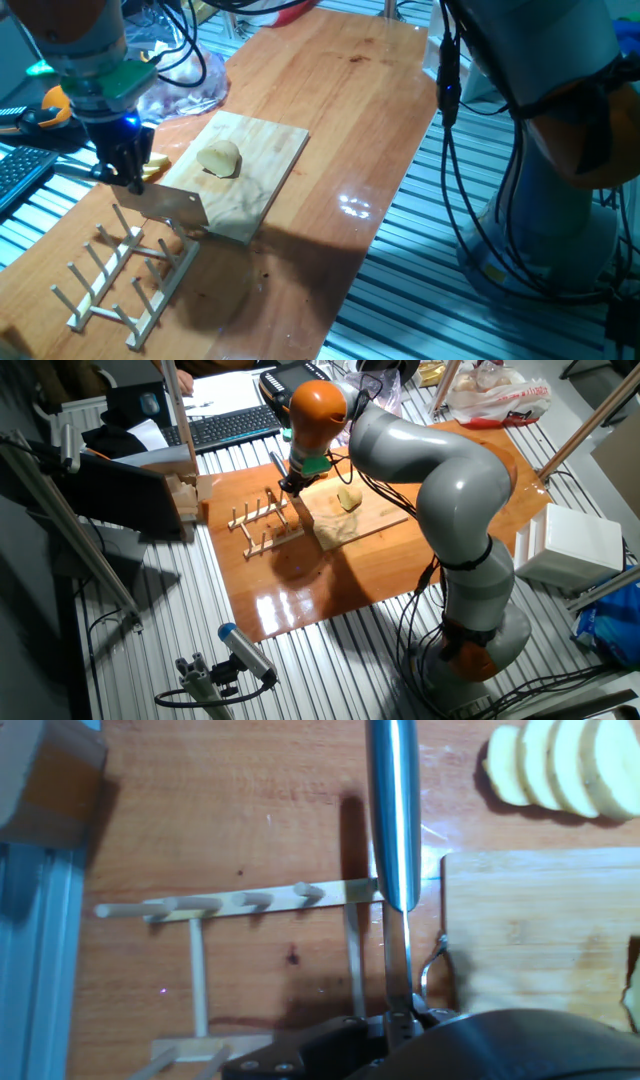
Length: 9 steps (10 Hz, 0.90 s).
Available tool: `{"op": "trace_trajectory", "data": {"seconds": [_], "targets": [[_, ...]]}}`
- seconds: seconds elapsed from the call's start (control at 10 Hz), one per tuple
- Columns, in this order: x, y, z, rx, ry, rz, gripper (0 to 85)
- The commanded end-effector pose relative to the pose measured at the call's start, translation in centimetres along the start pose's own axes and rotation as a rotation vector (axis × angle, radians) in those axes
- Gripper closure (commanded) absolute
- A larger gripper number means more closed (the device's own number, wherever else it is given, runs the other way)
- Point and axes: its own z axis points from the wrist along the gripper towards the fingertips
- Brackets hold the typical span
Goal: Chop the potatoes
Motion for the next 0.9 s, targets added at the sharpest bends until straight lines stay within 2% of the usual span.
{"op": "trace_trajectory", "data": {"seconds": [0.0, 0.2, 0.5, 0.8], "targets": [[0.0, -0.7, 0.4, -0.001, -0.004, -0.007, 85.0], [-0.2, -1.5, 0.8, -0.020, -0.009, -0.013, 85.0], [-0.5, -0.2, 0.5, -0.013, 0.001, 0.009, 85.0], [-0.8, 1.5, 0.4, -0.055, 0.031, 0.027, 85.0]]}}
